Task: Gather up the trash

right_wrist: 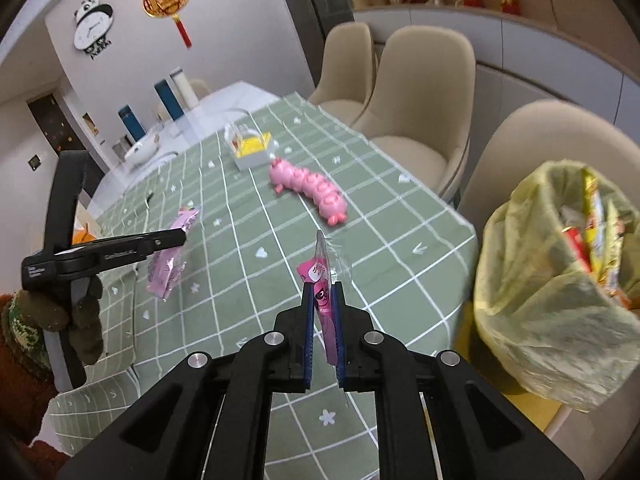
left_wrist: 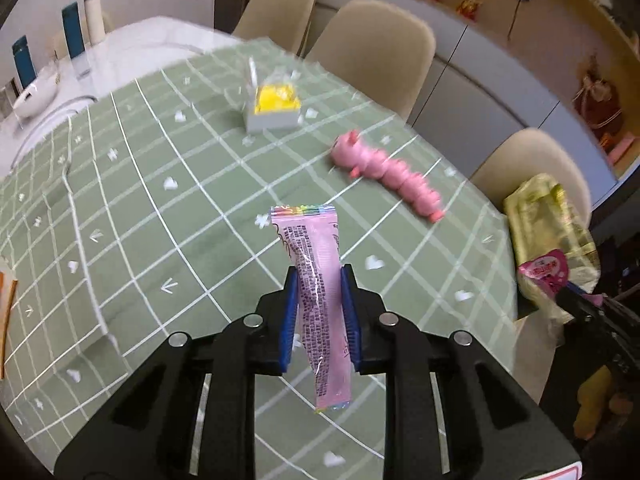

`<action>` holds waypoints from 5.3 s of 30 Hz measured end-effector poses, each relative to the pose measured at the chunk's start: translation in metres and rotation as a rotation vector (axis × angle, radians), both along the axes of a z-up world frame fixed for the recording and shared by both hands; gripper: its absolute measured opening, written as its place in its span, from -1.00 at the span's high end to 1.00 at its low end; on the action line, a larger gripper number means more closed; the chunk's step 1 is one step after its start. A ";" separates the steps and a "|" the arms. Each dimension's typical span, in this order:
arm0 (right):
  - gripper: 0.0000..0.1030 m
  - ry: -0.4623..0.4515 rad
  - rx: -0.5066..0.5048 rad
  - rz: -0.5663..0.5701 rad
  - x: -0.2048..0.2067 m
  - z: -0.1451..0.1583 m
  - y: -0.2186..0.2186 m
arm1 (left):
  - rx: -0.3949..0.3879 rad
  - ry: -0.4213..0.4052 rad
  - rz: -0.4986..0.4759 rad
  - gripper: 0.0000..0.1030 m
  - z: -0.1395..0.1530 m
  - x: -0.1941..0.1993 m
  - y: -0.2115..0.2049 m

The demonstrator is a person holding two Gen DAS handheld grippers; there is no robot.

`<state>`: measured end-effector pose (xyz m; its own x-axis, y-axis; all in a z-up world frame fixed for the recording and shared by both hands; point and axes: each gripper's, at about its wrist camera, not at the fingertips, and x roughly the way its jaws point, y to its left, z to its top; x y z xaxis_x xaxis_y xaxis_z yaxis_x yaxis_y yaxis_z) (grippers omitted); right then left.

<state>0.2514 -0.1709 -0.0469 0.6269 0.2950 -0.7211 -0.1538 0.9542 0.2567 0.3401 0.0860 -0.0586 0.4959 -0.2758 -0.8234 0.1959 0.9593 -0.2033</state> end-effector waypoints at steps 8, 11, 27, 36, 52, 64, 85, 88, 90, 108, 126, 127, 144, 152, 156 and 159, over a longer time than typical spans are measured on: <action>0.80 -0.138 -0.042 0.032 -0.025 0.052 0.000 | -0.056 -0.168 0.006 0.61 0.076 -0.043 -0.009; 0.81 -0.171 -0.063 0.039 -0.031 0.066 -0.002 | -0.078 -0.206 -0.005 0.61 0.094 -0.059 -0.016; 0.80 -0.271 -0.139 -0.079 -0.053 0.106 -0.088 | -0.103 -0.330 -0.173 0.61 0.146 -0.070 -0.126; 0.81 -0.255 -0.125 -0.209 -0.058 0.100 -0.178 | -0.111 -0.315 -0.300 0.61 0.143 -0.056 -0.218; 0.80 -0.206 -0.080 -0.354 -0.041 0.067 -0.286 | -0.137 -0.060 -0.495 0.61 0.058 -0.002 -0.369; 0.81 -0.149 -0.065 -0.370 -0.021 0.042 -0.321 | -0.128 0.030 -0.517 0.35 0.019 0.028 -0.421; 0.80 0.026 0.079 -0.104 0.071 -0.008 -0.250 | -0.035 -0.018 -0.240 0.13 0.032 0.014 -0.298; 0.80 0.098 0.105 -0.105 0.089 -0.026 -0.244 | 0.007 -0.045 -0.213 0.13 0.036 0.004 -0.279; 0.80 0.134 0.104 -0.114 0.095 -0.036 -0.242 | 0.024 -0.057 -0.192 0.13 0.040 -0.001 -0.265; 0.32 0.108 0.013 -0.238 0.055 -0.038 -0.236 | 0.013 -0.010 -0.106 0.12 0.027 -0.039 -0.178; 0.30 -0.156 -0.057 -0.314 -0.086 0.037 -0.102 | 0.023 -0.223 -0.133 -0.40 0.054 -0.113 -0.095; 0.30 -0.166 -0.057 -0.313 -0.094 0.039 -0.091 | 0.020 -0.231 -0.141 -0.51 0.056 -0.117 -0.091; 0.30 -0.250 -0.097 -0.375 -0.202 0.056 0.028 | 0.072 -0.371 -0.148 -0.66 0.078 -0.202 -0.040; 0.30 -0.259 -0.151 -0.388 -0.223 0.061 0.034 | 0.075 -0.424 -0.151 -0.66 0.090 -0.227 -0.043; 0.30 -0.266 -0.142 -0.402 -0.232 0.063 0.028 | 0.083 -0.418 -0.164 -0.63 0.090 -0.233 -0.047; 0.30 -0.267 -0.136 -0.408 -0.236 0.063 0.026 | 0.081 -0.422 -0.169 -0.63 0.092 -0.237 -0.048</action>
<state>0.0150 -0.1453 0.0158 0.8393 -0.0974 -0.5348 0.1949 0.9723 0.1288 0.1031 0.0377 0.0330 0.7460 -0.3250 -0.5813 0.4008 0.9162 0.0020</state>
